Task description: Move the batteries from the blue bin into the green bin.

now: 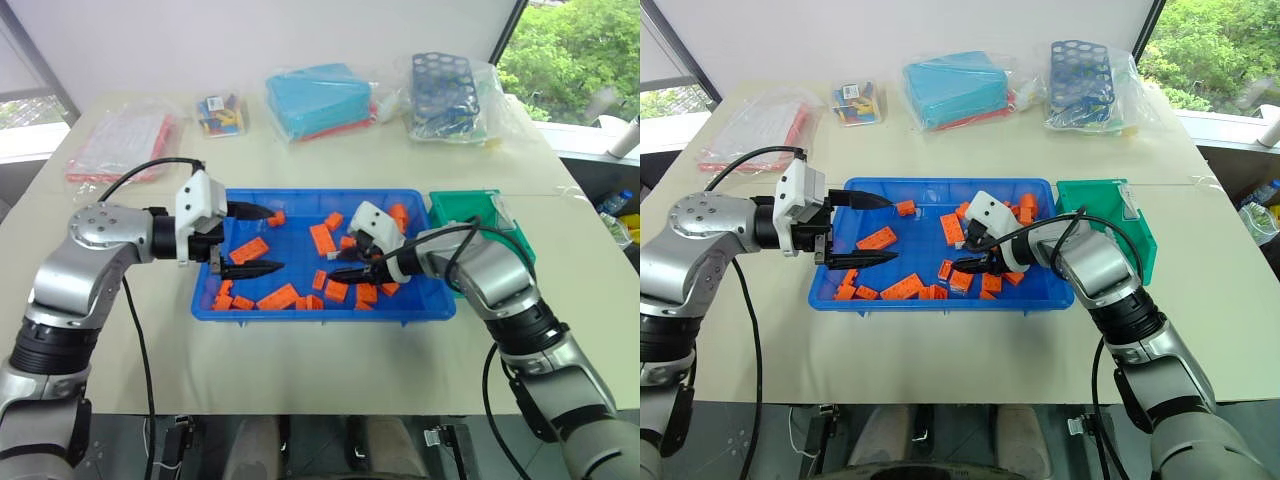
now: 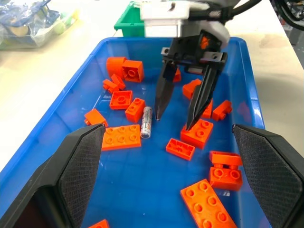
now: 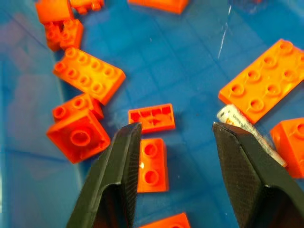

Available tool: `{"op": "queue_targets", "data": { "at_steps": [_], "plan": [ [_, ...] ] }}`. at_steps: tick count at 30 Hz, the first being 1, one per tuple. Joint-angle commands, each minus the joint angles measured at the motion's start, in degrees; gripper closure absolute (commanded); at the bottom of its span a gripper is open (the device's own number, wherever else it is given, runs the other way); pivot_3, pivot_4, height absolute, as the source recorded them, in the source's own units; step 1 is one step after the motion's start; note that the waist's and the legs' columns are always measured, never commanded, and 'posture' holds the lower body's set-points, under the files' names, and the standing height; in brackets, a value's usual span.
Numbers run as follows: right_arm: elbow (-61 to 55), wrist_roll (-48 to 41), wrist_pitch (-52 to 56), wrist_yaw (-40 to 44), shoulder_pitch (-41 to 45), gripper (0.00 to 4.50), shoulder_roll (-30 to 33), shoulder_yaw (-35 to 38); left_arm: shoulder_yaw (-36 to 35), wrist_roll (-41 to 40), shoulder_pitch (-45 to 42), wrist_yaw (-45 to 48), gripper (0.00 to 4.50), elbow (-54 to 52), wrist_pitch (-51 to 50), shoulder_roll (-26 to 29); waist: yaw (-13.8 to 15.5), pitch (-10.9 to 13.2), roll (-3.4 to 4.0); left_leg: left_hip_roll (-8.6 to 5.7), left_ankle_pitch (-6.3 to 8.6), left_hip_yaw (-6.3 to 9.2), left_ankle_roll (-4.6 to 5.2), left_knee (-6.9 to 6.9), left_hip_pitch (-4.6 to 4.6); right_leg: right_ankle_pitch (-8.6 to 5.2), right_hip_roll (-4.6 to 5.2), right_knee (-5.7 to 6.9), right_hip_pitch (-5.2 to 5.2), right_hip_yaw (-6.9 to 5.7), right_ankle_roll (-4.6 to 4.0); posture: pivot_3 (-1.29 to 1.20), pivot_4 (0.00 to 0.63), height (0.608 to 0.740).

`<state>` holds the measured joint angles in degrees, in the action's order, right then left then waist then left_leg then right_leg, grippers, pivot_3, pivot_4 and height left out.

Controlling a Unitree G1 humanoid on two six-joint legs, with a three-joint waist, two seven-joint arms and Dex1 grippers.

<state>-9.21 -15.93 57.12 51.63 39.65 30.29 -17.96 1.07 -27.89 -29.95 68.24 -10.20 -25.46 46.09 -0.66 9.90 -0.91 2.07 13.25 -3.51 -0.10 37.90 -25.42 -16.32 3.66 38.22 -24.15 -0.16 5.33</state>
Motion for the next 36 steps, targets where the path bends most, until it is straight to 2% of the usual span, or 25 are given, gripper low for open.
{"op": "queue_targets", "data": {
  "at_steps": [1, 2, 18, 24, 36],
  "plan": [
    [-2.33, -0.09, 0.01, -1.71, 0.05, 0.42, 0.71, 1.49, -1.18, -0.20, -0.56, -0.32, 0.00, -1.36, 0.60, 0.14, 0.03, 0.00, 0.00, 0.00, 0.00, 0.00, 0.00, 0.00, 0.00, 0.00, 0.00, 0.00, 0.00, 0.00, 0.00, 0.00, 0.150, 0.737],
    [-2.27, -0.02, -0.28, -1.84, 0.30, 0.04, 0.81, 1.34, -1.07, -0.17, -0.68, -0.26, 0.00, -1.30, 0.65, 0.10, 0.04, 0.00, 0.00, 0.00, 0.00, 0.00, 0.00, 0.00, 0.00, 0.00, 0.00, 0.00, 0.00, 0.00, 0.00, 0.00, 0.150, 0.737],
    [14.23, 4.44, -10.38, 0.99, 6.79, 0.04, -1.89, -3.19, -1.45, 0.74, -0.48, -0.64, 0.00, -1.10, 1.38, -0.26, -0.02, 0.00, 0.00, -0.01, 0.00, -0.01, 0.00, 0.00, 0.00, 0.00, 0.00, 0.00, 0.00, 0.00, 0.00, 0.00, 0.150, 0.737],
    [14.04, 4.79, -11.38, 1.99, 7.53, 0.04, -2.10, -3.03, -2.06, 0.58, 0.82, -1.25, 0.00, -2.08, 1.21, -0.10, -0.02, 0.00, 0.00, 0.00, 0.00, 0.00, 0.00, 0.00, 0.00, 0.00, 0.00, 0.00, 0.00, 0.00, 0.00, 0.00, 0.150, 0.737],
    [26.48, 11.90, -22.20, 3.16, 7.49, 0.04, -3.07, -6.09, -1.85, 0.69, -0.20, -1.14, 0.00, -1.47, 1.29, 0.03, -0.08, 0.00, 0.00, 0.00, 0.00, -0.01, 0.00, 0.00, 0.01, 0.00, -0.01, 0.00, 0.00, 0.00, 0.00, 0.00, 0.150, 0.737]
  ]
}}
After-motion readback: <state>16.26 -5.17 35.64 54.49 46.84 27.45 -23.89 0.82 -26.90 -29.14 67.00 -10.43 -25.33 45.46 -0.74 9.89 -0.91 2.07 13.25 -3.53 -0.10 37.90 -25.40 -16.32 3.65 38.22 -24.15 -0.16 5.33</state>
